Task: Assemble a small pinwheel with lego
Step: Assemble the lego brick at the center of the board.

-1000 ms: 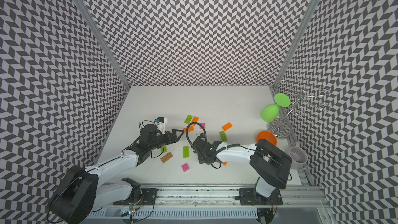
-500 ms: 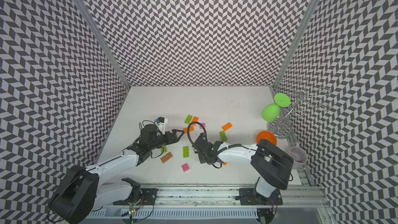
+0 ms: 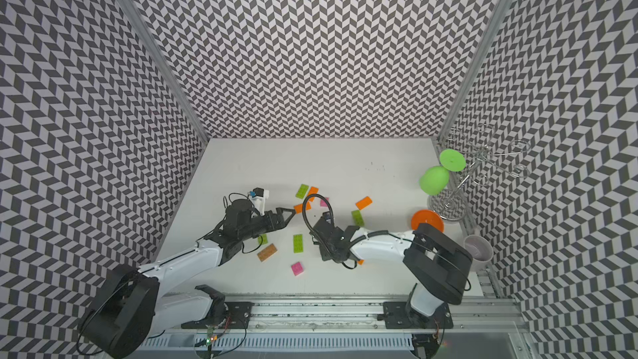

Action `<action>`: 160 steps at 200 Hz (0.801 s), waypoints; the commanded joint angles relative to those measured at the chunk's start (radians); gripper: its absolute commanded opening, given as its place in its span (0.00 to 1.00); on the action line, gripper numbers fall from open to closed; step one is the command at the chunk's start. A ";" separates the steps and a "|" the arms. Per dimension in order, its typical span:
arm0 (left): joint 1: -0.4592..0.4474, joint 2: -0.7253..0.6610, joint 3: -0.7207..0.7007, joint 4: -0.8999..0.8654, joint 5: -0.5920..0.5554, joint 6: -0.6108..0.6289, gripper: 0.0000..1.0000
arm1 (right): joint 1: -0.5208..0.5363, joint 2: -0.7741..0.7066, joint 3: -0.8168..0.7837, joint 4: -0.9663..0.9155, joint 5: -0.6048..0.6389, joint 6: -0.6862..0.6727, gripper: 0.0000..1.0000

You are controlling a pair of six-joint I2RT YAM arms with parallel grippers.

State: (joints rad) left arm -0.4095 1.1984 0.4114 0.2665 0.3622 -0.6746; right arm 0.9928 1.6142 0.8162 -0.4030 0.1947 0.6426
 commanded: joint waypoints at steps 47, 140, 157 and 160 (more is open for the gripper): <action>0.008 -0.006 0.004 -0.007 0.004 0.006 0.95 | -0.016 0.045 -0.037 -0.059 -0.018 -0.023 0.44; -0.046 -0.162 0.135 -0.290 -0.159 0.094 0.97 | -0.030 -0.206 0.009 -0.034 -0.002 -0.030 0.73; -0.099 -0.173 0.173 -0.344 -0.206 0.118 0.97 | -0.066 -0.268 -0.008 -0.034 -0.001 -0.028 0.73; -0.110 -0.173 0.177 -0.349 -0.211 0.121 0.97 | -0.077 -0.277 -0.011 -0.035 -0.001 -0.027 0.73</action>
State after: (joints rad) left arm -0.4545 1.0477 0.5259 0.0391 0.2436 -0.6178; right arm 0.9630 1.4185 0.8158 -0.4438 0.1715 0.6098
